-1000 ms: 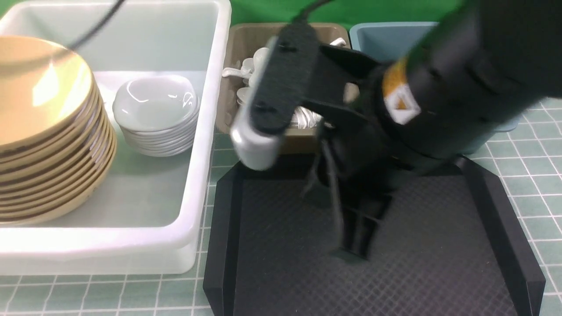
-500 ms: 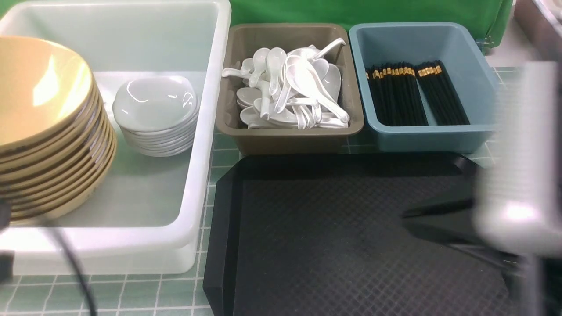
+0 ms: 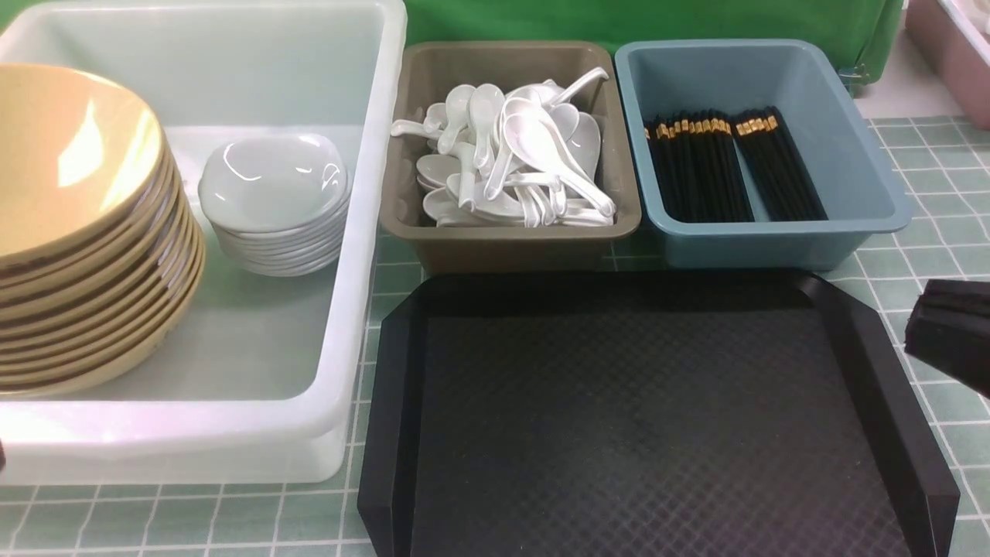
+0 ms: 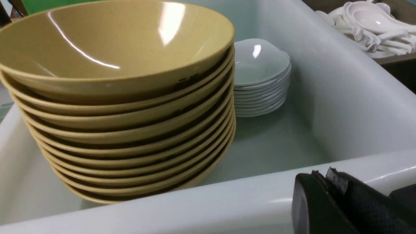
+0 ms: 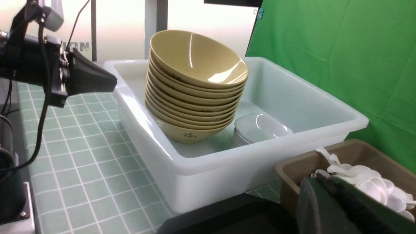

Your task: On blue table put chopsticks spoon bowls plates into blue grey white boxes.

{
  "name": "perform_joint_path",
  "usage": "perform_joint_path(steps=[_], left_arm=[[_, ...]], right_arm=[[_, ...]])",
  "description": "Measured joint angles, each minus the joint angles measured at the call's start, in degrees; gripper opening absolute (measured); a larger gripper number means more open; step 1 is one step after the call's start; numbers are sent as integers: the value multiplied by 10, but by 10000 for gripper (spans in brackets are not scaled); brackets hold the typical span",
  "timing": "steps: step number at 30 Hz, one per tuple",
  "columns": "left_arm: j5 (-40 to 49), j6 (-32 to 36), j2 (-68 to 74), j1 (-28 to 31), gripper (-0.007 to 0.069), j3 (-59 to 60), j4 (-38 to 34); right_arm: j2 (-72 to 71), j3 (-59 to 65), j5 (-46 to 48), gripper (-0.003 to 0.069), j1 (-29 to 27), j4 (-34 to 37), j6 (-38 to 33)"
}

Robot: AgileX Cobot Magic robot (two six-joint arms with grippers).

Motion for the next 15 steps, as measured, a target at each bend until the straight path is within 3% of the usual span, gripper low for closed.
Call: perform_joint_path(steps=[15], left_arm=[[-6,0,-2,0,2,18,-4]], right_arm=[[0,1,17,58,0,0,1]])
